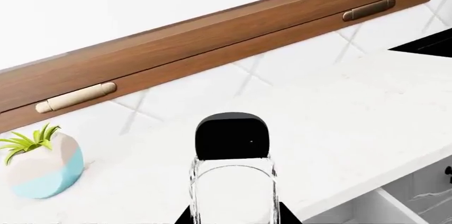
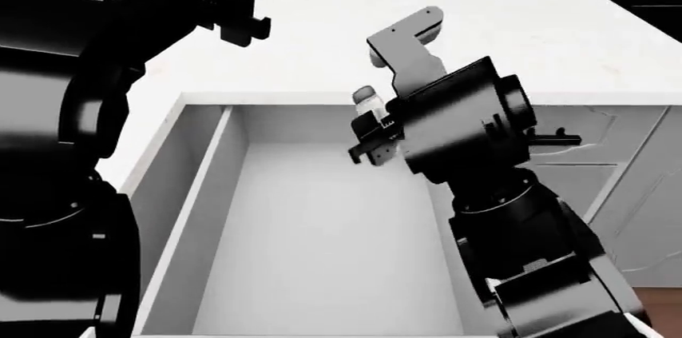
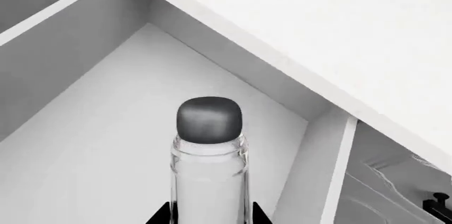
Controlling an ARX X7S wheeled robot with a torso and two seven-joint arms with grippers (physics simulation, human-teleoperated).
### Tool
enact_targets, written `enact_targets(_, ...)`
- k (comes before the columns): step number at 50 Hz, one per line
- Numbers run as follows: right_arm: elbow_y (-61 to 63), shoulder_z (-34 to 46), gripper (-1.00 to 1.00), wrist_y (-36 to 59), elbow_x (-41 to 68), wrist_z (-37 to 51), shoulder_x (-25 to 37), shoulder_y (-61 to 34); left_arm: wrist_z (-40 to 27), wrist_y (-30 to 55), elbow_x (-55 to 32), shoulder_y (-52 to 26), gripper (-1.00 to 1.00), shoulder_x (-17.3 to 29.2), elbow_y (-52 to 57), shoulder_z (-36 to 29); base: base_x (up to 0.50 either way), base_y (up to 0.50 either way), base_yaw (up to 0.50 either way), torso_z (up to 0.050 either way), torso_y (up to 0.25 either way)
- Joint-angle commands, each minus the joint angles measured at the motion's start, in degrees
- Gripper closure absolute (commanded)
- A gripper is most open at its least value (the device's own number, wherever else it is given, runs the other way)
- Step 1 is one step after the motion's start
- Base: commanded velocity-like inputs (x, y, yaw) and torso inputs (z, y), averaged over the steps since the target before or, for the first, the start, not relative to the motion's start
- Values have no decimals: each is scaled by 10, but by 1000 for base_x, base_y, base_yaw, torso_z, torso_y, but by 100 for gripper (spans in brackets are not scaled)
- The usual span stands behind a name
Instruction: Pick and place the shaker into the drawer. Then close the cabinet.
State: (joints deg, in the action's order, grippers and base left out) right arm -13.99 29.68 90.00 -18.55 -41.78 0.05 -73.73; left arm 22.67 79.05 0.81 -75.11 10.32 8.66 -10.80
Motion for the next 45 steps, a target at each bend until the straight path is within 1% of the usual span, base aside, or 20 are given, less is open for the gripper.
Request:
enact_targets(1,-53,52,100,-1,134,72,1,8,-6,-6,-4,6,100,1,-4,6,0,0,0,0,0)
enact_targets(8,-109,71,100,-35,184,95,3,17,-10,-4,-4,5,100,-1,-3,6,0,0,0,1,1)
enact_targets(11,-148,87,100,-65,206,106,2,24,-11,-6,-5,4,100,-1,-6,6,0,0,0,0,0)
enact_targets(15,-197,118,100,-105,237,118,2,39,-12,-13,-6,5,100,0,-13,6,0,0,0,0,0)
enact_targets(26,-275,185,100,-177,295,125,2,76,-17,-42,-7,14,100,2,-42,10,0,0,0,0,0)
enact_targets(30,-314,213,100,-210,335,140,1,81,-18,-46,-8,14,100,3,-47,11,0,0,0,0,0)
enact_targets(33,-347,248,100,-238,386,159,0,78,-18,-48,-9,16,100,3,-48,11,0,0,0,0,0)
enact_targets(37,-390,313,100,-278,470,187,0,67,-19,-49,-9,17,100,5,-49,11,0,0,0,0,0)
enact_targets(45,-443,432,100,-333,613,223,0,45,-21,-51,-11,17,100,6,-53,10,0,0,0,0,0)
